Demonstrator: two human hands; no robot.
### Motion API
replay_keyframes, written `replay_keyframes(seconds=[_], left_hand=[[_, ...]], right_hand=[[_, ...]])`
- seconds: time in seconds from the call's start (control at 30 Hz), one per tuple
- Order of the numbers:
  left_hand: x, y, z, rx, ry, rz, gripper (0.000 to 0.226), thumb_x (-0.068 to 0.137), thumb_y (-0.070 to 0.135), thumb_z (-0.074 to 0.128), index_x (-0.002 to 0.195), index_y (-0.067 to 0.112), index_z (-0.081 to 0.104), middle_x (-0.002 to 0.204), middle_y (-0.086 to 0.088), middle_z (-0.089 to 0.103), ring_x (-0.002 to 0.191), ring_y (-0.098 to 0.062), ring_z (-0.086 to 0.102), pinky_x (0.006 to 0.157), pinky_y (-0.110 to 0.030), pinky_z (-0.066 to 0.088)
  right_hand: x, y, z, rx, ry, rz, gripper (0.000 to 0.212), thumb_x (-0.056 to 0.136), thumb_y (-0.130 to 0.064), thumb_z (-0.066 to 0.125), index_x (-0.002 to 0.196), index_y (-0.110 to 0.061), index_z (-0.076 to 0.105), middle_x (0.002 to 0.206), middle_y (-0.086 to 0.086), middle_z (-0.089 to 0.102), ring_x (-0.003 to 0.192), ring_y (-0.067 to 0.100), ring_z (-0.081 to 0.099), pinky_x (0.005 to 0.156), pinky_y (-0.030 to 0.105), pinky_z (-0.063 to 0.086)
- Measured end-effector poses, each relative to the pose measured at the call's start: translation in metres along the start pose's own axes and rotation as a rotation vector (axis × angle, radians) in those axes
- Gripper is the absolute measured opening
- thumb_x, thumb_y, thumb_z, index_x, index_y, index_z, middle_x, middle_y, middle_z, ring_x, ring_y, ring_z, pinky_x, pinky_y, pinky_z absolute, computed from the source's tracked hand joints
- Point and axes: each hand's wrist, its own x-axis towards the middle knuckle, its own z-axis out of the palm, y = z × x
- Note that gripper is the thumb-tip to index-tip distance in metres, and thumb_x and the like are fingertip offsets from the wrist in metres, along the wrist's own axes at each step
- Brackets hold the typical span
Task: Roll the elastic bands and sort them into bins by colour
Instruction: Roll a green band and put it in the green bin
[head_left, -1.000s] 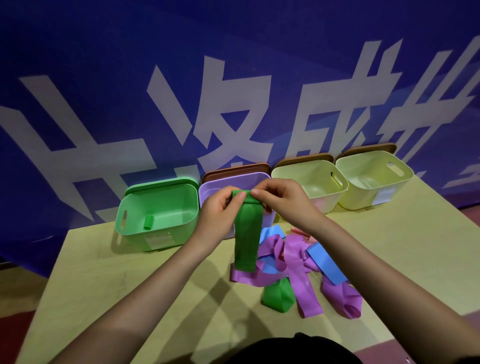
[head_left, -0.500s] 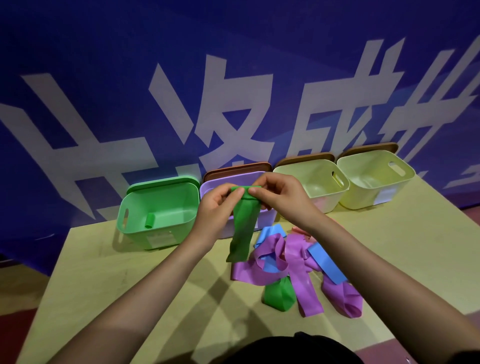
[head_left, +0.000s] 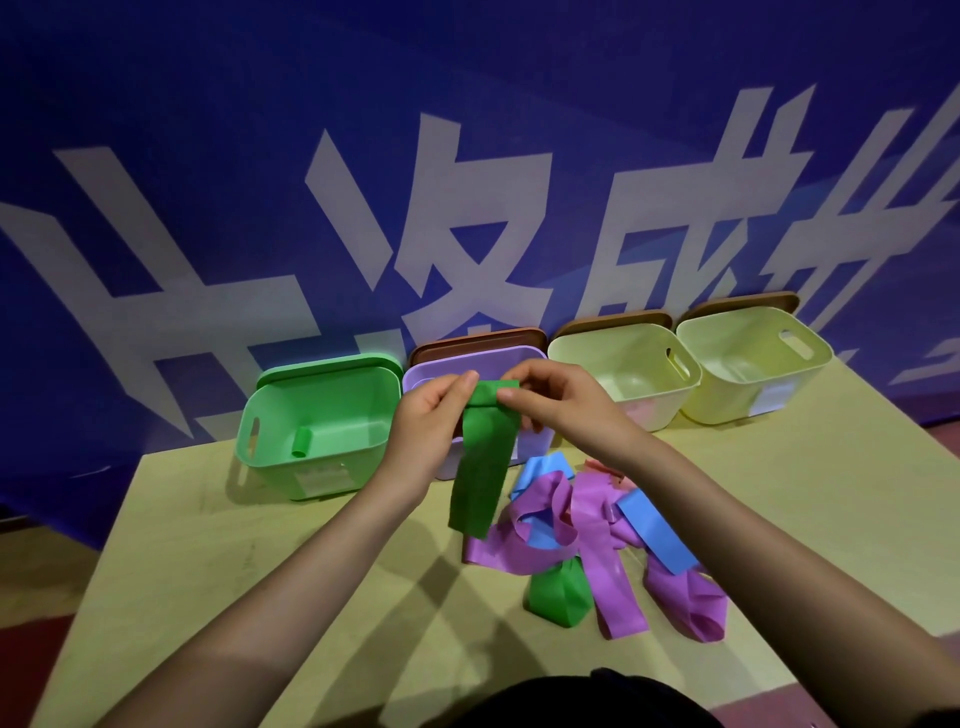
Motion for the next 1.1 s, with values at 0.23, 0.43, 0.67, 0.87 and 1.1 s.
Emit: replay_keyframes(seconds=[0.23,0.43,0.67,0.87,1.1], left_hand=[[0.004,-0.004,-0.003,0.139,-0.011,0.117,0.026,0.097,0.016,0.052,0.085,-0.003,0.066,0.079,-0.027,0.062,0.072,-0.023,0.057,0.071,-0.045,0.049],[0.005,-0.004,-0.005,0.106,-0.039,0.074,0.023,0.097,0.016,0.051,0.084,0.005,0.066,0.077,-0.013,0.062,0.074,-0.021,0.058,0.071,-0.036,0.048],[0.003,-0.006,-0.006,0.123,-0.099,0.112,0.018,0.093,0.008,0.056,0.091,-0.009,0.061,0.079,-0.017,0.059,0.075,-0.021,0.054,0.071,-0.036,0.044],[0.003,0.003,-0.003,0.101,-0.085,0.174,0.021,0.093,0.008,0.057,0.091,-0.012,0.059,0.081,-0.028,0.058,0.075,-0.023,0.055,0.071,-0.035,0.045],[0.0,0.002,0.002,-0.027,-0.117,0.036,0.019,0.092,0.022,0.058,0.088,0.007,0.068,0.076,-0.005,0.068,0.077,-0.018,0.064,0.076,-0.036,0.052]], right_hand=[[0.004,0.003,0.003,0.027,0.068,0.033,0.011,0.092,-0.006,0.06,0.085,0.002,0.063,0.061,0.001,0.057,0.051,0.003,0.05,0.054,0.015,0.043],[0.01,0.004,0.001,0.069,0.038,0.075,0.01,0.092,-0.008,0.061,0.082,-0.007,0.064,0.07,0.004,0.059,0.062,0.011,0.051,0.059,0.018,0.044],[0.006,0.005,0.002,0.013,0.034,0.011,0.014,0.093,-0.008,0.059,0.078,-0.007,0.058,0.068,0.014,0.052,0.061,0.017,0.046,0.055,0.02,0.04],[0.007,0.004,0.004,0.364,0.126,0.136,0.038,0.101,-0.031,0.042,0.08,-0.007,0.063,0.068,0.009,0.054,0.06,0.016,0.048,0.059,0.025,0.041],[0.0,0.007,0.001,0.17,0.141,-0.034,0.007,0.086,-0.002,0.065,0.091,-0.006,0.067,0.081,0.008,0.064,0.079,0.021,0.06,0.077,0.031,0.051]])
